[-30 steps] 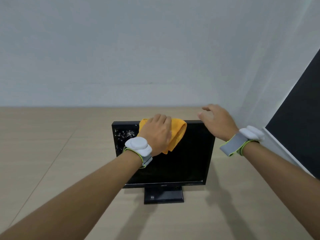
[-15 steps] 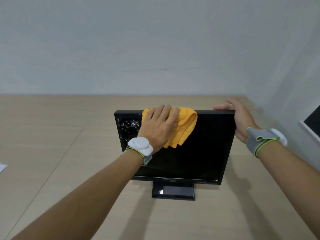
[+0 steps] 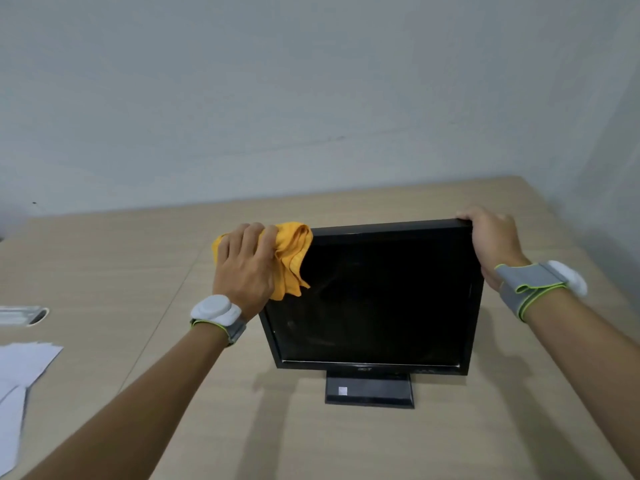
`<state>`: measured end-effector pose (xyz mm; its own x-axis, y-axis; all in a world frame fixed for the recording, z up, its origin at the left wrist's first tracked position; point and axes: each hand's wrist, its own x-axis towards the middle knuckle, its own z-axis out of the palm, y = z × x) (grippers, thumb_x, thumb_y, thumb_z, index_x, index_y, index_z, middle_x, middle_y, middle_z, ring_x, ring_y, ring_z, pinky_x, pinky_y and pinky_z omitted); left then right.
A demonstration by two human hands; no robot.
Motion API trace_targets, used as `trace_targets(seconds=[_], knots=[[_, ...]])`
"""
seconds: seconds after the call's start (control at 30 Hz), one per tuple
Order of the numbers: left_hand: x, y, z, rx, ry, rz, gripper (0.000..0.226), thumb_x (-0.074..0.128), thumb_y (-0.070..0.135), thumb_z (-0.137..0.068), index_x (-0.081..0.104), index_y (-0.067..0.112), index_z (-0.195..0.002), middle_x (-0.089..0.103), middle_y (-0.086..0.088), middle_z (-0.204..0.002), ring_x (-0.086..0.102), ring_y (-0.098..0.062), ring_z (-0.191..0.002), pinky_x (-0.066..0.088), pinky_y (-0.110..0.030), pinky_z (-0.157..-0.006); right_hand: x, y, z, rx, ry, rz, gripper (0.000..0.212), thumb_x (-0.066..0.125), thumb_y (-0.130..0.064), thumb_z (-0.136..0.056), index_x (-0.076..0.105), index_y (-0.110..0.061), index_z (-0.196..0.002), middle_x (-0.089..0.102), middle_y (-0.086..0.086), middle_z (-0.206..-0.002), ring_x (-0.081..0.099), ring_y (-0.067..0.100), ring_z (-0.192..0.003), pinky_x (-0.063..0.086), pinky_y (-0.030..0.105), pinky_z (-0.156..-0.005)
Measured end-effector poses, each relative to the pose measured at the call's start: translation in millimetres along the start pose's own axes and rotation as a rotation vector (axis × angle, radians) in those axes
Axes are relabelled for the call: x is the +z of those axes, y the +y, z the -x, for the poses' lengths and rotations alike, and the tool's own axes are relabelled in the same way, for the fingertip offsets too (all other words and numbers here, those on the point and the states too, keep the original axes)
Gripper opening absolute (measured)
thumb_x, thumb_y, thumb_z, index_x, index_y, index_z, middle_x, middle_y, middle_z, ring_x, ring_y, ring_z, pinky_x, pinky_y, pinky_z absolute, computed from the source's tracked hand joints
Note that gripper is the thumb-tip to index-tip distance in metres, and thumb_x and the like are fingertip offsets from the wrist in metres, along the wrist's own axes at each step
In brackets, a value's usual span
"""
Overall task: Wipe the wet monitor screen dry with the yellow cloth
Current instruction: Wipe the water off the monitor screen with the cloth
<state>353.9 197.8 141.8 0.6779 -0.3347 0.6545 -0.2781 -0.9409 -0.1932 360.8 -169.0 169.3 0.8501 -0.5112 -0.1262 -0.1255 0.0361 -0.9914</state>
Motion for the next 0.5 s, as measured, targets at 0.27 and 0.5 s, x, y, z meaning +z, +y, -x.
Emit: trace_targets(seconds=[0.27,0.5], knots=[[-2,26,4,-0.565,0.105,0.477,0.049,0.041,0.009,-0.083,0.038,0.016,-0.131,0.047,-0.009,-0.123,0.045,-0.020,-0.081,0.036,-0.031,-0.064,0,4,-2,-0.044,0.016,-0.026,0.025,0.063,-0.038,-0.057,0.056,-0.015,-0.059,0.049,0.001,-0.065,0.048,0.024,-0.073,0.040,0.040,-0.067],[16,43,27,-0.882,0.183,0.479,0.016,0.038,0.022,-0.088,0.040,0.015,-0.102,0.049,-0.001,-0.069,0.053,-0.029,-0.060,0.038,-0.033,-0.058,0,7,-5,-0.054,0.002,-0.018,0.032,0.061,-0.048,-0.043,0.065,-0.016,-0.049,0.051,0.001,-0.063,0.047,0.024,-0.068,0.039,0.040,-0.065]])
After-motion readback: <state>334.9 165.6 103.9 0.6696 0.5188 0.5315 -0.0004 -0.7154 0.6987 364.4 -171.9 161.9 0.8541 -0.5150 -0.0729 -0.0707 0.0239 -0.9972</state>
